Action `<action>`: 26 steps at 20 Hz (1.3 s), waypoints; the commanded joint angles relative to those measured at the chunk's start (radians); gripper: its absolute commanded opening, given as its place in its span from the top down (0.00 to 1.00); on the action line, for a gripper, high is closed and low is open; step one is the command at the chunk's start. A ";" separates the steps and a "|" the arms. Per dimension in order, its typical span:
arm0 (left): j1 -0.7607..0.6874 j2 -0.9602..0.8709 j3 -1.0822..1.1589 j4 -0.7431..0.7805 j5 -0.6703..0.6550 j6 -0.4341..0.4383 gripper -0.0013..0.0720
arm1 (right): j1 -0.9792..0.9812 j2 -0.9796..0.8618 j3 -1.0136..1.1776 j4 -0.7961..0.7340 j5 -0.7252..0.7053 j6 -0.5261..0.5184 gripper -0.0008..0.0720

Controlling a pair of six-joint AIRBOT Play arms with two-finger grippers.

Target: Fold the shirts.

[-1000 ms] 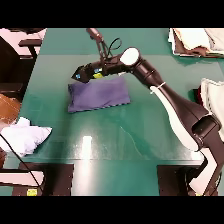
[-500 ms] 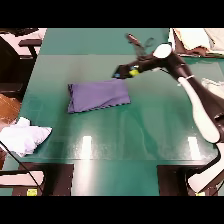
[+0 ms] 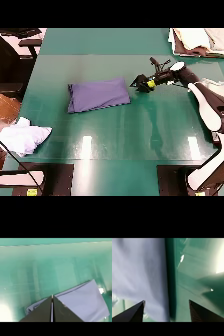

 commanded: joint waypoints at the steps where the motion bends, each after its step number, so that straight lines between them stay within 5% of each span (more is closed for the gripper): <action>1: 0.000 -0.001 -0.005 -0.010 0.003 0.017 0.95 | 0.070 -0.042 -0.004 0.016 -0.079 0.007 0.21; 6: 0.000 -0.001 -0.005 -0.033 0.002 0.017 0.95 | 0.188 -0.169 0.182 0.015 -0.076 0.043 0.23; 7: -0.002 -0.001 -0.005 -0.040 0.002 0.017 0.95 | 0.208 -0.195 0.225 0.015 -0.074 0.043 0.34; 9: -0.029 -0.001 -0.005 -0.033 0.003 0.037 0.95 | 0.233 -0.224 0.294 0.013 -0.074 0.038 0.87; 10: -0.055 -0.001 -0.005 -0.023 0.004 0.043 0.95 | 0.237 -0.227 0.320 0.007 -0.074 0.037 0.97; 17: -0.273 -0.001 -0.005 0.020 -0.004 0.070 0.95 | 0.031 -0.065 0.438 -0.216 0.053 0.094 0.97; 26: -0.392 -0.001 -0.005 0.018 0.017 0.087 0.95 | -0.550 0.245 0.438 -0.486 0.204 0.188 0.97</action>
